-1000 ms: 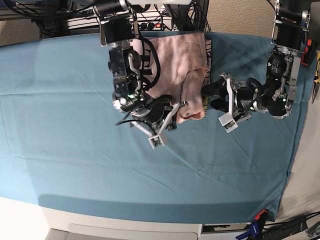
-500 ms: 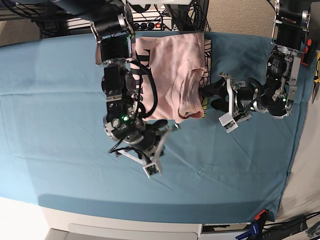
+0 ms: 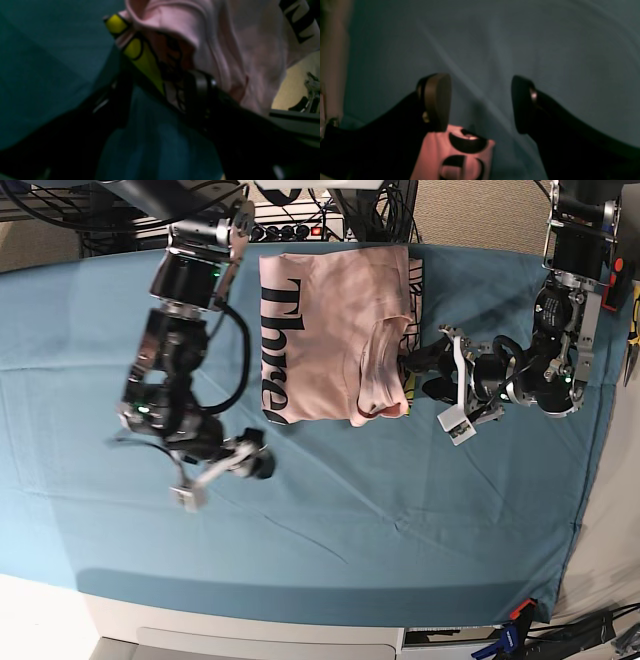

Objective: Fold the T-shirt properly
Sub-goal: 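Lower the bundle onto the cloth and pull the right gripper away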

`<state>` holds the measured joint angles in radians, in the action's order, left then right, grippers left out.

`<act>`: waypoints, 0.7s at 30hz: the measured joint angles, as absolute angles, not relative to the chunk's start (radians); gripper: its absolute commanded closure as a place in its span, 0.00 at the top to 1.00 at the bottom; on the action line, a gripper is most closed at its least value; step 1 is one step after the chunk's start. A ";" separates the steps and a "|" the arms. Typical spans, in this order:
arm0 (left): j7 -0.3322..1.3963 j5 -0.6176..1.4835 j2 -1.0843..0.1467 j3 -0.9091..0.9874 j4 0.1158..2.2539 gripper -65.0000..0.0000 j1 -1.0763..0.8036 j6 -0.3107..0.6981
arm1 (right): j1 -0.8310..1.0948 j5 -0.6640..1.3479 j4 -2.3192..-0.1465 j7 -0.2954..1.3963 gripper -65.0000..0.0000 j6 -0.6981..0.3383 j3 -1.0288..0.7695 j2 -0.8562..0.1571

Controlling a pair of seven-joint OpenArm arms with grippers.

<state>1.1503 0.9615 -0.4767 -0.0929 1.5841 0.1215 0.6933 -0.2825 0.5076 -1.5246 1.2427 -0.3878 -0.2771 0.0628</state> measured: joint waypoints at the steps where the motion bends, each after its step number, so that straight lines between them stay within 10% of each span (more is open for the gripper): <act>1: 1.150 0.961 -0.477 -0.093 1.584 0.52 0.115 0.693 | -0.274 0.528 -1.522 1.245 0.58 -0.391 -0.286 0.054; 21: 1.151 0.961 -0.474 -0.093 1.584 0.52 0.064 0.689 | -0.254 0.836 -1.240 1.354 0.58 -0.498 -0.260 -0.031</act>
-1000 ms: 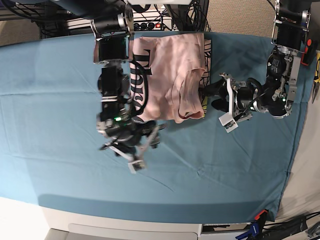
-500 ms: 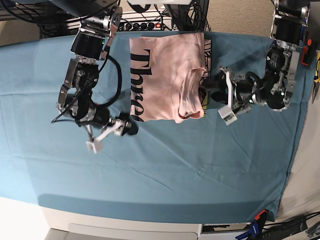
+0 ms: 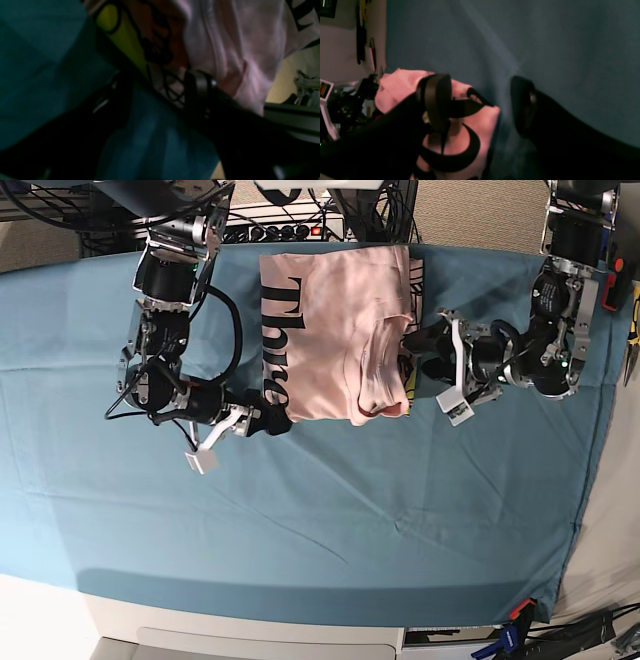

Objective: Fold the T-shirt properly
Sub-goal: 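Lower the bundle onto the cloth and pull the right gripper away, then release the shirt with the left gripper and raise it clear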

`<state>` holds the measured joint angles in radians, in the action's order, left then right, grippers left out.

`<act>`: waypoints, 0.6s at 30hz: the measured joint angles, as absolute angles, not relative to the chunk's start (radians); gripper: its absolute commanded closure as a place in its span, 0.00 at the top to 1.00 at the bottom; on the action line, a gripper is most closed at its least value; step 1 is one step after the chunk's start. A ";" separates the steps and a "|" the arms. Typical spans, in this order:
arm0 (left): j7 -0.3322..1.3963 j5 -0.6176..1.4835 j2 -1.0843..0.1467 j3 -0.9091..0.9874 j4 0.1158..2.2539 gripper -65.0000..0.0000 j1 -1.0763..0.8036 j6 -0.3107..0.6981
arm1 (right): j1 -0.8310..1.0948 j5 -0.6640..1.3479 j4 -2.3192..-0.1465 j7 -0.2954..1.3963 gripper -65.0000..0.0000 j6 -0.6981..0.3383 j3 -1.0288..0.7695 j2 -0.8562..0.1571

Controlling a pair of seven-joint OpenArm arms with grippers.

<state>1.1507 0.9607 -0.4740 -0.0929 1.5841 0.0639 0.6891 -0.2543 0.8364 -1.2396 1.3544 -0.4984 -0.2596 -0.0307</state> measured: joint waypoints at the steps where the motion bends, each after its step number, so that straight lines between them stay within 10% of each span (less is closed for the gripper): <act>1: 1.150 0.961 -0.474 -0.093 1.584 0.52 0.064 0.689 | -0.255 0.837 -1.240 1.359 0.58 -0.499 -0.249 -0.030; 7: 1.151 0.961 -0.474 -0.093 1.584 0.52 0.064 0.674 | -0.255 0.857 -1.240 1.369 0.55 -0.517 -0.167 -0.033; 12: 1.187 0.962 -0.474 -0.093 1.584 0.52 0.064 0.645 | -0.246 0.867 -1.236 1.387 0.10 -0.540 -0.113 -0.033; 18: 1.259 1.024 -0.581 -0.095 1.584 0.52 0.048 0.572 | -0.247 0.865 -1.236 1.388 0.05 -0.548 -0.109 -0.033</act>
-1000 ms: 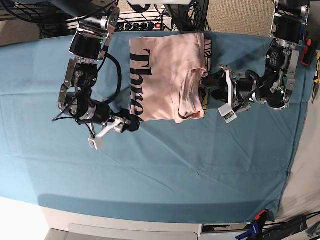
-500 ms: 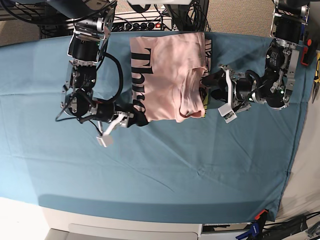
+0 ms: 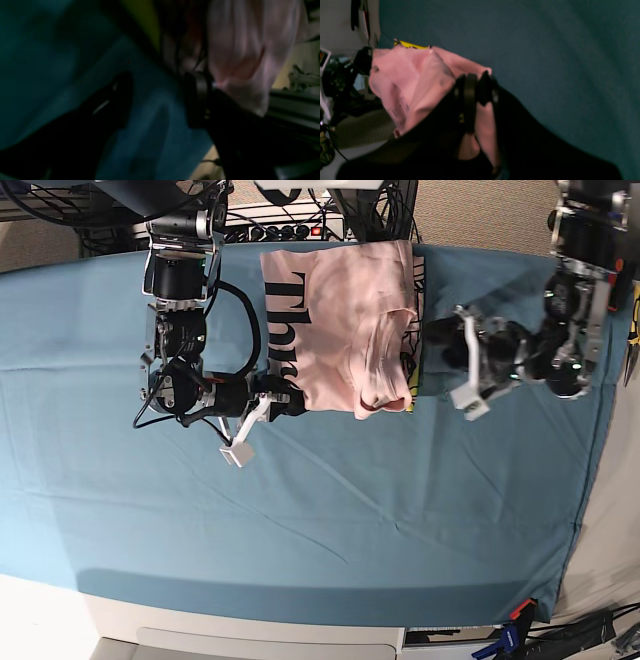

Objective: Fold the T-shirt properly
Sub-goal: 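Release the shirt with the left gripper and raise it clear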

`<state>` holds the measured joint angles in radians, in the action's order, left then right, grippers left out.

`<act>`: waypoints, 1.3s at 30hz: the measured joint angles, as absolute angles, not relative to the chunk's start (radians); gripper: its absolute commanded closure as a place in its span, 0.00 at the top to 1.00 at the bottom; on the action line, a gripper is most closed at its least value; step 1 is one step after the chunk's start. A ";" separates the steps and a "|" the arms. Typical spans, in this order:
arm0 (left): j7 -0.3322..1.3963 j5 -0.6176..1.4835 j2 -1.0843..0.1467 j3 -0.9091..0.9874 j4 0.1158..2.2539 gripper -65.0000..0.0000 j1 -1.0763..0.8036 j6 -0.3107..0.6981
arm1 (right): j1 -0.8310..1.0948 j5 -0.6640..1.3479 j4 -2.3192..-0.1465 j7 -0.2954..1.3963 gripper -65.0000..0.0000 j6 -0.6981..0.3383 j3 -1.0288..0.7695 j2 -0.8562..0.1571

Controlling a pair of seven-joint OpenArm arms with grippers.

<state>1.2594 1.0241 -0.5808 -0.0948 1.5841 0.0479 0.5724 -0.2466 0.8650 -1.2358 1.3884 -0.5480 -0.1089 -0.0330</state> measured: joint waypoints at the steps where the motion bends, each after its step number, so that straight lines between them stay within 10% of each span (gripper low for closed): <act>1: 1.260 1.042 -0.614 -0.095 1.584 0.54 0.039 0.572 | -0.247 0.865 -1.236 1.388 0.05 -0.550 -0.109 -0.033; 11: 1.238 1.158 -0.794 -0.086 1.592 0.63 -0.074 0.550 | -0.247 0.863 -1.236 1.388 0.05 -0.559 -0.109 -0.033; 39: 1.149 0.995 -0.612 -0.093 1.893 0.63 -0.318 0.458 | -0.247 0.850 -1.236 1.391 0.05 -0.569 -0.108 -0.033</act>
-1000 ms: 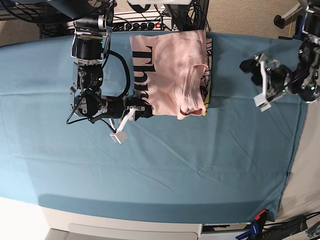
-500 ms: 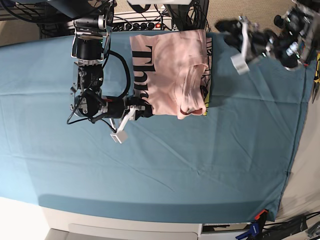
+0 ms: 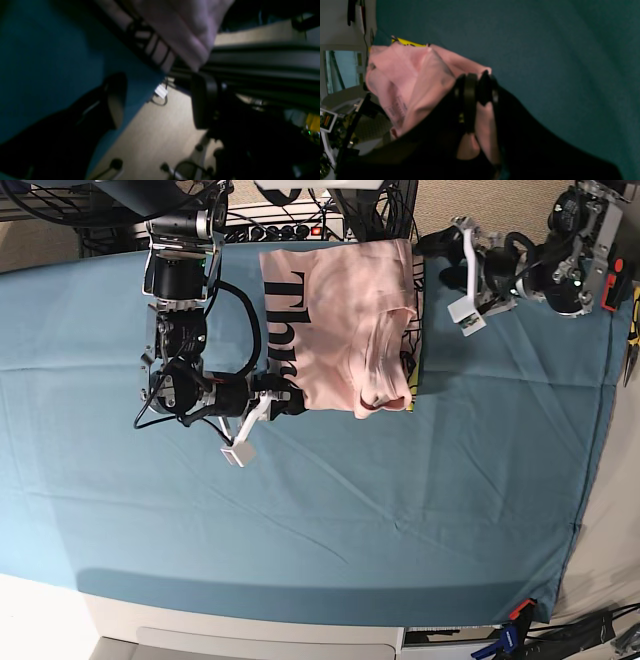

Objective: Fold the T-shirt properly
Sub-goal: 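Release the shirt with the left gripper and raise it clear, then grasp the folded shirt's sides with both grippers and drag it toward the cloth's middle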

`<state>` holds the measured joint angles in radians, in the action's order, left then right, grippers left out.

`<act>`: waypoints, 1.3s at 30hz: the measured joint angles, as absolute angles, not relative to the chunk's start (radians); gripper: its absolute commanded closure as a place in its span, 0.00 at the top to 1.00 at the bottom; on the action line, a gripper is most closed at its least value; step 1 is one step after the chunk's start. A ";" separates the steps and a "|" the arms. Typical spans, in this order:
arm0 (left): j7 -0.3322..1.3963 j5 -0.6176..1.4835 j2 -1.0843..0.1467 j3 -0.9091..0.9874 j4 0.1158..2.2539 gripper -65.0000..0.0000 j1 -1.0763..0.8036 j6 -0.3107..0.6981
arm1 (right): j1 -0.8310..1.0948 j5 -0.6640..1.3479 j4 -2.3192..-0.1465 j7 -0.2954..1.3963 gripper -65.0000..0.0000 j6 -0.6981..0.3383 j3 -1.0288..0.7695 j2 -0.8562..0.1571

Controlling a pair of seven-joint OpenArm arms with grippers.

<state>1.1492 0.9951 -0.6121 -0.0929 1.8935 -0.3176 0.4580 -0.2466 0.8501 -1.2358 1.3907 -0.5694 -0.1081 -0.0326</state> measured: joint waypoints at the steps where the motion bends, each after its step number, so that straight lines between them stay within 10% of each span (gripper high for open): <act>1: 1.146 0.990 -0.597 -0.091 1.893 0.63 -0.317 0.455 | -0.247 0.850 -1.236 1.391 0.05 -0.569 -0.108 -0.033; 17: 1.127 0.944 -0.467 -0.089 1.887 0.60 -0.317 0.447 | -0.247 0.850 -1.236 1.390 0.05 -0.569 -0.108 -0.033; 22: 1.124 0.881 -0.460 -0.090 1.884 0.01 -0.318 0.414 | -0.247 0.850 -1.236 1.391 0.00 -0.569 -0.108 -0.033; 39: 1.070 0.775 -0.594 -0.097 1.883 0.00 -0.105 0.385 | -0.041 0.766 -1.617 1.389 0.00 -0.566 -0.104 -0.030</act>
